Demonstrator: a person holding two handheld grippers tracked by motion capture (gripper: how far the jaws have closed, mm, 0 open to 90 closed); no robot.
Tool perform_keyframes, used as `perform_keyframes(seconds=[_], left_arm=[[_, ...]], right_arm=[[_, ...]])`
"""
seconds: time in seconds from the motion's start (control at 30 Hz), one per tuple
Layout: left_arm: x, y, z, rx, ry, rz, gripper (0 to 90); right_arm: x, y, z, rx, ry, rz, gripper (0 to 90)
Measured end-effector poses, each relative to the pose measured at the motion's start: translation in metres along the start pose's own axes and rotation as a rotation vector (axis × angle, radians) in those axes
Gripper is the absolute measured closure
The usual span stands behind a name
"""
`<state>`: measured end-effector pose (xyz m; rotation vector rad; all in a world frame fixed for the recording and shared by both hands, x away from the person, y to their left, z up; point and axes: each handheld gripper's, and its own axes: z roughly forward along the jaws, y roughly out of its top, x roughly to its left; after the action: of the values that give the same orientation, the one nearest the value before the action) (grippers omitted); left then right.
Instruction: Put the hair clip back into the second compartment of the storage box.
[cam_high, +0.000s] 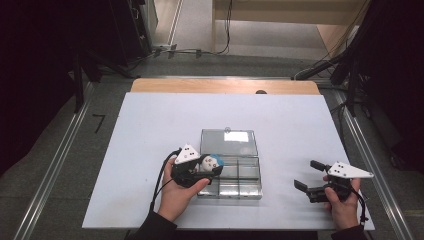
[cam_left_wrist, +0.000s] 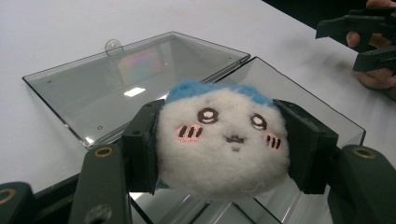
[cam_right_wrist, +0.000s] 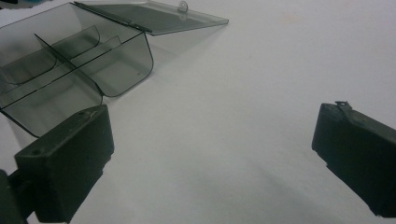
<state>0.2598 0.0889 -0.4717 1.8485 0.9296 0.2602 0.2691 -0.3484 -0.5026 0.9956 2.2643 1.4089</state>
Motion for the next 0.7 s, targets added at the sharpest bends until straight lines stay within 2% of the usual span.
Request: perform_keyframes(seconds=[0.13, 0.43, 0.53, 0.7], left_arm=[[0.000, 0.001, 0.003, -0.009, -0.001, -0.003, 37.0], [-0.003, 0.003, 0.014, 0.005, -0.014, 0.010, 37.0], [-0.004, 0.003, 0.019, 0.020, -0.035, -0.010, 37.0], [-0.006, 0.006, 0.026, 0.048, -0.031, 0.000, 36.8]], right_arm=[[0.000, 0.000, 0.000, 0.000, 0.000, 0.000, 0.0], [0.000, 0.000, 0.000, 0.002, -0.002, 0.001, 0.0], [0.000, 0.000, 0.000, 0.003, -0.002, 0.000, 0.0], [0.000, 0.000, 0.000, 0.003, -0.002, 0.000, 0.0]])
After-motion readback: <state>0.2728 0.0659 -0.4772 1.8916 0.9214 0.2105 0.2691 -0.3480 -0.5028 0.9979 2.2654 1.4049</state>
